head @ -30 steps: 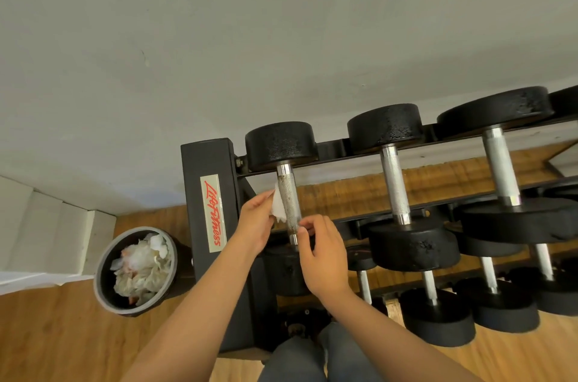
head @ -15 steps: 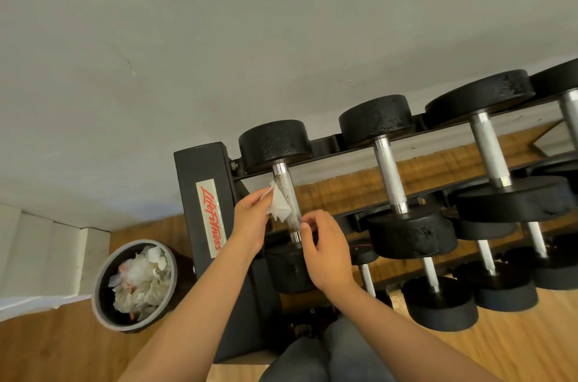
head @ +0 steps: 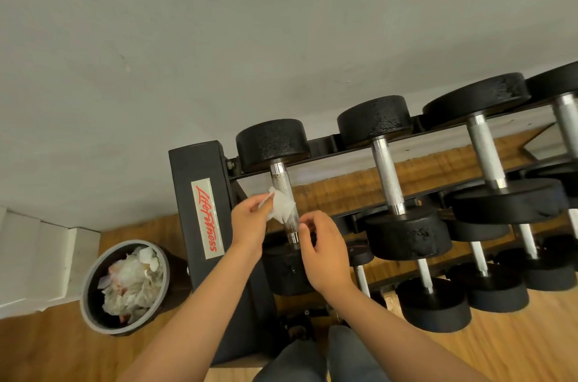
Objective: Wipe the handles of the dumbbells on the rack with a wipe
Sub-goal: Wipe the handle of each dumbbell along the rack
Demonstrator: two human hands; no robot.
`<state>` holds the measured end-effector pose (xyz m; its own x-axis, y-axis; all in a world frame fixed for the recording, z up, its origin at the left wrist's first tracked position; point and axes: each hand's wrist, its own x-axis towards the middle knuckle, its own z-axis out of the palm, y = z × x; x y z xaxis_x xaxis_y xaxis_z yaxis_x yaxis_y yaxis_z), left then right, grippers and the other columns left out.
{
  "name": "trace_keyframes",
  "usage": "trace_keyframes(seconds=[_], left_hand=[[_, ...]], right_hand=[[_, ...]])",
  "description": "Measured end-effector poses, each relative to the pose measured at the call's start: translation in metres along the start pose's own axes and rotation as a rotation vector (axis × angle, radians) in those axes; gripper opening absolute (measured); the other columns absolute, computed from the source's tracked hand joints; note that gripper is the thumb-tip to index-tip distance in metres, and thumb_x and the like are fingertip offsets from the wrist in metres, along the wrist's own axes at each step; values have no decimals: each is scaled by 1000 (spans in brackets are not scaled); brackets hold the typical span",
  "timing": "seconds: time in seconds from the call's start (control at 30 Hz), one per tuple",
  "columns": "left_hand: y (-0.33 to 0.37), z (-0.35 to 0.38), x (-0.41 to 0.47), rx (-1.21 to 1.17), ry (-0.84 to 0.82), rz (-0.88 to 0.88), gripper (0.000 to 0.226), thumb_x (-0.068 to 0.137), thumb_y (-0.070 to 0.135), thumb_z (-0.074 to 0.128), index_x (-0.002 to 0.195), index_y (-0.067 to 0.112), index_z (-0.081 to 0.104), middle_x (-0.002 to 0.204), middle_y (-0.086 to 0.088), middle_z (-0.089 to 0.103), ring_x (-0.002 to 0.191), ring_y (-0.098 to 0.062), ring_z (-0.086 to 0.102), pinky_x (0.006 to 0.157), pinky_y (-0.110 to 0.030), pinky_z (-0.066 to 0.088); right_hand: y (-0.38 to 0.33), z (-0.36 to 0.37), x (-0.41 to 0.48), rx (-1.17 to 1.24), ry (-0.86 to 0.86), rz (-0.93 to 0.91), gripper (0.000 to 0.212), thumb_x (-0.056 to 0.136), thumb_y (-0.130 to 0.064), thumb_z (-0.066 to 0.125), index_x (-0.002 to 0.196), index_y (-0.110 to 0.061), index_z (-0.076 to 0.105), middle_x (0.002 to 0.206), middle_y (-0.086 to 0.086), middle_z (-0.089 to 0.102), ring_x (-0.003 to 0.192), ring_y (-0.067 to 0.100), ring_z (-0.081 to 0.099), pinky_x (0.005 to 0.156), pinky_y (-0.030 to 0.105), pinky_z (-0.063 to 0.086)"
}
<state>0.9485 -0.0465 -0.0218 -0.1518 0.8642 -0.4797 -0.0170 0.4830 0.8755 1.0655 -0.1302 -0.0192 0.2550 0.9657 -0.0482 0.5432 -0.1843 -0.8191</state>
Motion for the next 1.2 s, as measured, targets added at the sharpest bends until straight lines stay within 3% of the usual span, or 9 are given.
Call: trace_keyframes(seconds=[0.1,0.23,0.57,0.7,0.87,1.07,1.2], left_hand=[[17,2,9,29,16,21,7,91,16,66,95,13,71,95,-2,69,90,-11,62,68,-15,43],[29,13,14,-38,102,47,17,90,15,67,104,7,71,98,-4,68,89,-12,62,69,-16,45],[17,1,2,100,32,111,6,87,12,70,84,17,71,81,3,69,78,-7,63,62,-10,46],[27,6,8,78,64,126,3,86,15,71,89,14,73,84,2,69,80,-7,63,66,-14,45],[-4,-7,-18,183,-26,91,5,88,13,69,88,14,74,88,-3,70,85,-14,64,71,-21,46],[8,-14,-11,301,-103,94,8,85,10,72,91,6,73,86,4,66,81,-3,59,61,-4,43],[-1,-12,-19,274,-70,77,3,86,12,71,88,12,73,89,0,68,84,-9,61,63,-11,43]], right_hand=[[0,-1,0,-2,-5,-3,11,96,-30,48,101,-26,57,93,-15,57,90,0,54,79,22,48],[-2,-1,0,-8,-4,-1,8,97,-29,49,100,-27,56,93,-16,57,90,-1,54,79,20,48],[-1,-2,0,4,-15,2,10,97,-28,49,101,-26,57,93,-16,57,91,-2,54,78,14,45],[-2,-2,0,12,-16,9,8,97,-27,49,100,-27,56,93,-16,57,90,-3,53,75,11,42],[-1,-3,1,18,-23,8,7,96,-28,49,99,-27,55,92,-15,57,88,-2,54,73,12,41],[-1,-2,0,6,-19,7,7,97,-26,49,98,-27,55,91,-16,57,88,-2,54,73,13,42],[1,-1,1,9,-13,11,7,97,-27,48,98,-27,55,91,-15,58,87,-1,55,74,15,44]])
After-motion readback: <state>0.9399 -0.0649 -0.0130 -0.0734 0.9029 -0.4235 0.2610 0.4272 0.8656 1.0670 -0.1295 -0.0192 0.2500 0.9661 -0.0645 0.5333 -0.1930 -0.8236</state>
